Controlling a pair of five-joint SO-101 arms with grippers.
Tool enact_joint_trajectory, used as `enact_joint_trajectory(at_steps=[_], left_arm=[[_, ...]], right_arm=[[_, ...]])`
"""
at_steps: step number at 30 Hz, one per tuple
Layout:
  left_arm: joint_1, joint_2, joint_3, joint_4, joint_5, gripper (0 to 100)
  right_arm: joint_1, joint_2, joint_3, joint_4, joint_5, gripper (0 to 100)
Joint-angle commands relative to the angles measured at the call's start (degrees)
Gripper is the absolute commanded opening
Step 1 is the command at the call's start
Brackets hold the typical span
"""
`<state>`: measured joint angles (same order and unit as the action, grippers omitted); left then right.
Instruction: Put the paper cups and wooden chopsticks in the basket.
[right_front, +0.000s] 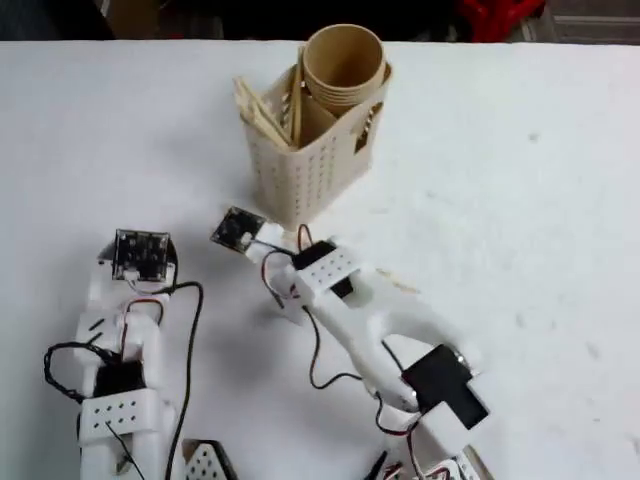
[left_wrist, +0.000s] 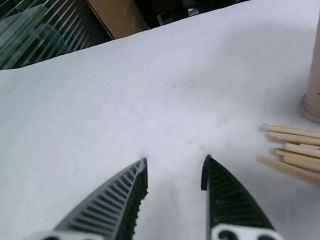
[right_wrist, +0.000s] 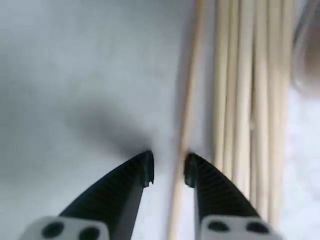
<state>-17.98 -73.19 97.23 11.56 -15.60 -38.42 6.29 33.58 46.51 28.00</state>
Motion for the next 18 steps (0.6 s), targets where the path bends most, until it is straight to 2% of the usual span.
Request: enact_joint_trajectory(at_steps=[1, 9, 11, 18], left_arm=[[0.6, -0.8, 0.0, 0.2, 0.4, 19], [0.6, -0.8, 0.0, 0.2, 0.4, 19], [0.6, -0.8, 0.0, 0.2, 0.4, 19], [0.6, -0.8, 0.0, 0.2, 0.4, 19]], right_arm=[[-0.1, 0.3, -1.6, -0.6, 0.3, 1.2], [-0.1, -1.9, -1.7, 3.4, -1.8, 1.7], [0.2, -5.4, -1.3, 4.7, -4.3, 1.7], [0.0, -25.5, 5.3, 7.8, -4.9, 1.7]])
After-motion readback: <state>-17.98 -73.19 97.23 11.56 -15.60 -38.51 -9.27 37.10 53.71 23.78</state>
